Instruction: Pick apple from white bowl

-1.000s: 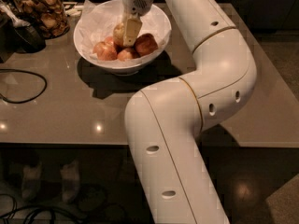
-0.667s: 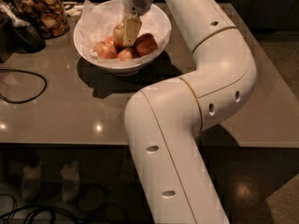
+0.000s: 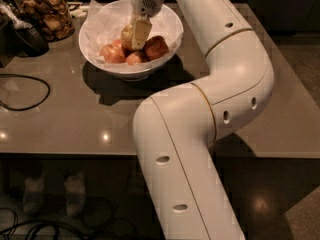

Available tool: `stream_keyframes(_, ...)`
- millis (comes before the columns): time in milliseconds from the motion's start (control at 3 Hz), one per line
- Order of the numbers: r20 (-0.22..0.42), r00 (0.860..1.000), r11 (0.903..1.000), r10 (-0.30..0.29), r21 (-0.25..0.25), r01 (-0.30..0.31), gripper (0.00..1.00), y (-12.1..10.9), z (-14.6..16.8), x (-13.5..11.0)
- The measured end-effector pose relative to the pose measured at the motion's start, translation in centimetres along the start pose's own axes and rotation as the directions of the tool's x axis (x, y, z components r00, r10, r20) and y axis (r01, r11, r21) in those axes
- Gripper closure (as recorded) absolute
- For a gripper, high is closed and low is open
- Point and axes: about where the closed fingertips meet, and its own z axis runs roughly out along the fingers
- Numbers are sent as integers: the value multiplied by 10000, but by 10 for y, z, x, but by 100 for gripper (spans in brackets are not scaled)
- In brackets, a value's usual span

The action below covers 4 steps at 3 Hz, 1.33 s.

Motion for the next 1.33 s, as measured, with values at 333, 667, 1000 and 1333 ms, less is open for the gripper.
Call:
stream_keyframes(333, 89, 9999, 9994, 129, 309, -132, 100, -7, -1, -1)
stream_keyframes(667, 268, 9985, 9960, 476, 742, -495, 100, -14, -14, -1)
stream_keyframes(1000, 358, 9984, 9957, 440, 800, -467, 100, -13, -20, -3)
stream_keyframes(1333, 409, 9989, 9952, 244, 936, -282, 100, -12, -29, -9)
